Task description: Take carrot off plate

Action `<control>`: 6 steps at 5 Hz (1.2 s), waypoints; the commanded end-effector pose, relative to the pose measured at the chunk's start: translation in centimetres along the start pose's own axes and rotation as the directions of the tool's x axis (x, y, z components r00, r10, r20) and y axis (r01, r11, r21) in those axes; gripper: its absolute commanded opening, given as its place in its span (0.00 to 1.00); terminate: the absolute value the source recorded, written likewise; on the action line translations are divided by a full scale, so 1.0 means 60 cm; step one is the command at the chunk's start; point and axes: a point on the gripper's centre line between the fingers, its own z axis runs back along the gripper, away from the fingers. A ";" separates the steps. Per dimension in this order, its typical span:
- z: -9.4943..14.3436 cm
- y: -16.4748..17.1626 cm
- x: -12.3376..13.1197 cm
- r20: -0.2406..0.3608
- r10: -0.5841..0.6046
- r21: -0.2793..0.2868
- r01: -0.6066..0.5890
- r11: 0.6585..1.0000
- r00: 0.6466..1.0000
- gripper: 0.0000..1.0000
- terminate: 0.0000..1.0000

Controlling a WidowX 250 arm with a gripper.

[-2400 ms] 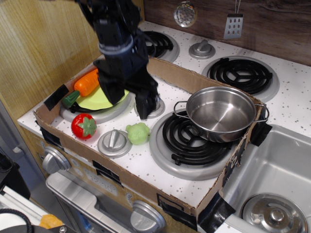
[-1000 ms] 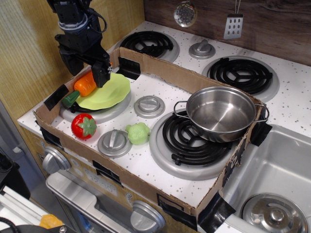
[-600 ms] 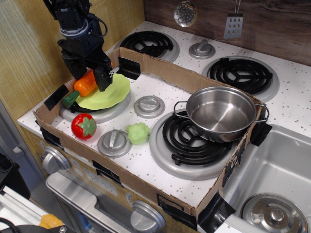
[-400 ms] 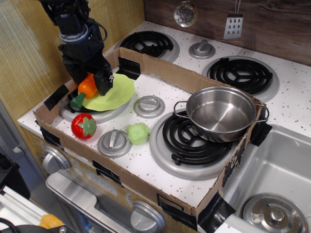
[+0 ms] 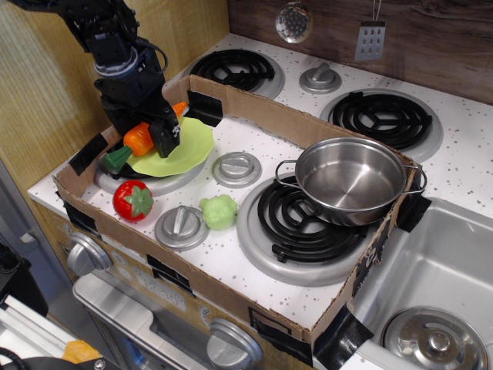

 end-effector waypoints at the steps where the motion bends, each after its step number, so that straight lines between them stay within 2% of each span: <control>1: 0.009 0.031 0.007 0.046 -0.025 0.032 0.024 0.999 0.999 1.00 0.00; 2: 0.018 0.034 0.013 0.026 -0.046 0.046 0.045 0.998 0.999 0.00 0.00; 3: 0.039 0.028 0.022 0.023 -0.057 0.124 0.054 0.991 0.998 0.00 0.00; 5: 0.085 0.017 0.065 -0.010 0.002 0.171 0.000 0.985 1.000 0.00 0.00; 6: 0.122 -0.005 0.093 -0.064 0.164 0.185 -0.150 0.971 0.984 0.00 0.00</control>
